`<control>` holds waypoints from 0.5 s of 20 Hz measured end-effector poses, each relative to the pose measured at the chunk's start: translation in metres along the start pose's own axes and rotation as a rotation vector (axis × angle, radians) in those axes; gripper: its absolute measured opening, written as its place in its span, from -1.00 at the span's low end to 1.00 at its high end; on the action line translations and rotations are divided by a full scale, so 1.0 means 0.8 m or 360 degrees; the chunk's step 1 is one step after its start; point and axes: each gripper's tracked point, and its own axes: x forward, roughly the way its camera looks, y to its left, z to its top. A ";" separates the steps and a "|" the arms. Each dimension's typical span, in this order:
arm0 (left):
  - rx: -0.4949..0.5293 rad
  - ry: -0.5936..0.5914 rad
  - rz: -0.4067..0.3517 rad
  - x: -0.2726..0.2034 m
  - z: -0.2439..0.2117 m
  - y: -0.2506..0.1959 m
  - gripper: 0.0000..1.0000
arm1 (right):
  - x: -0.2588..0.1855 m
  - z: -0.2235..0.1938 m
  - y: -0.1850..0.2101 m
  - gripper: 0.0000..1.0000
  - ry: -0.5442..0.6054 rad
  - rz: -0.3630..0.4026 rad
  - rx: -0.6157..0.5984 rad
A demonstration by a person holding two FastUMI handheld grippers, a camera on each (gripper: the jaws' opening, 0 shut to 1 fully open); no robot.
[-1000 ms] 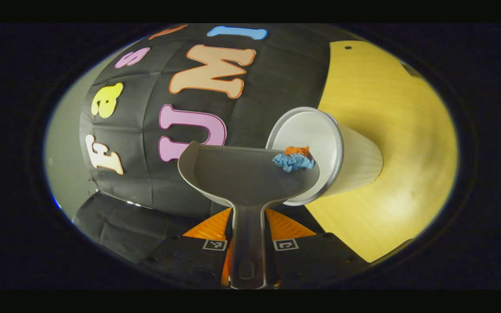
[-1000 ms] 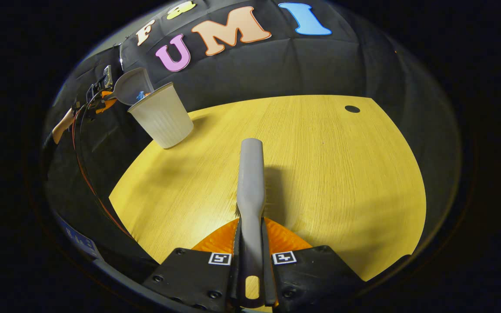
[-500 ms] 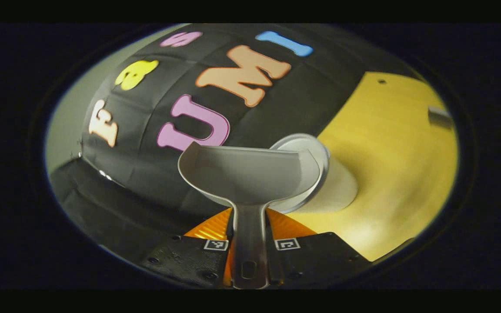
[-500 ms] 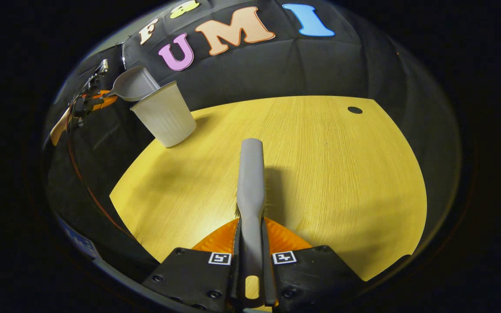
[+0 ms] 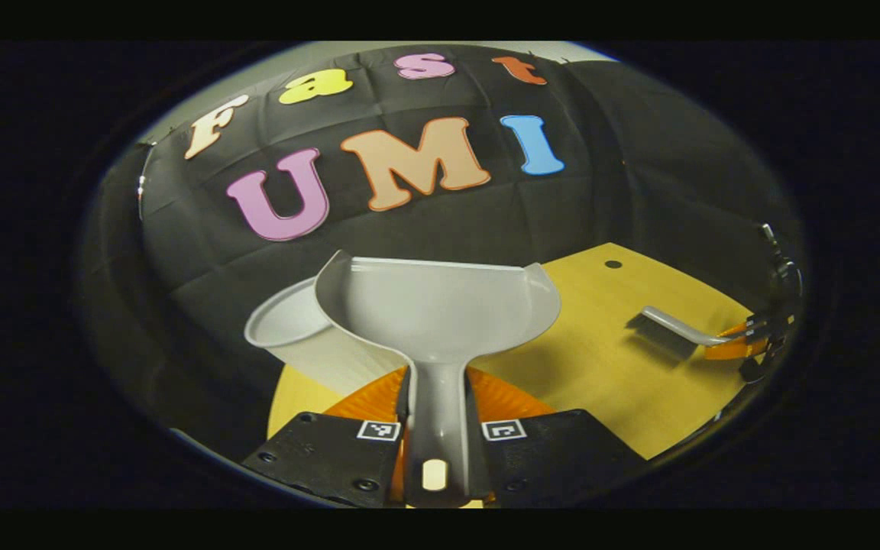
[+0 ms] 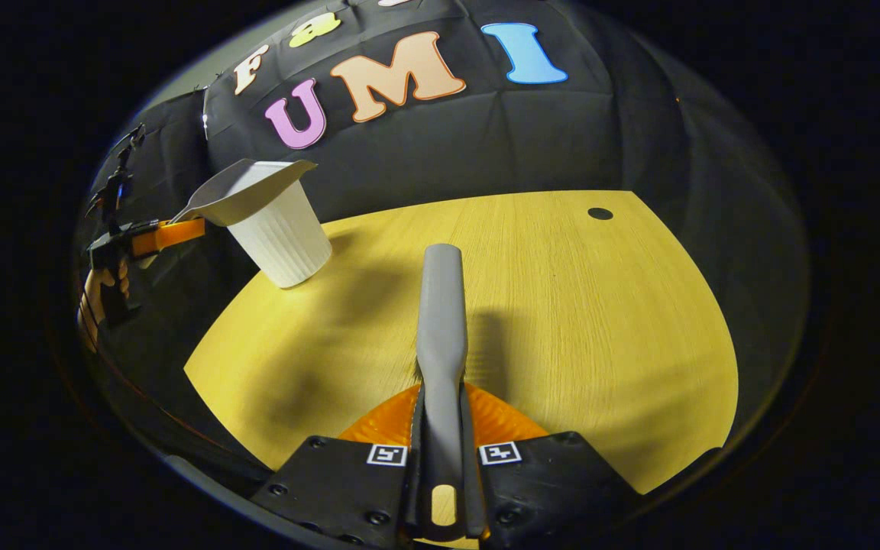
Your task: Pick up the small broom and dustpan from the desktop, sweep the trash into the dustpan with the broom, and then empty the trash into the garbage bin.
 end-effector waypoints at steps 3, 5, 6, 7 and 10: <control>-0.0156 0.0096 -0.0078 0.012 -0.044 -0.041 -0.51 | 0.005 -0.003 -0.003 -0.62 0.0028 -0.0064 -0.0004; -0.0238 0.0157 -0.0093 0.018 -0.074 -0.060 -0.51 | 0.010 -0.007 -0.006 -0.62 0.0043 -0.0103 -0.0015; -0.0254 0.0194 -0.0089 0.023 -0.088 -0.063 -0.51 | 0.012 -0.007 -0.008 -0.62 0.0050 -0.0126 -0.0020; -0.0271 0.0228 -0.0080 0.027 -0.102 -0.065 -0.50 | 0.015 -0.010 -0.008 -0.62 0.0065 -0.0144 -0.0025; -0.0321 0.0340 -0.0062 0.031 -0.142 -0.073 -0.50 | 0.022 -0.014 -0.008 -0.62 0.0116 -0.0191 -0.0040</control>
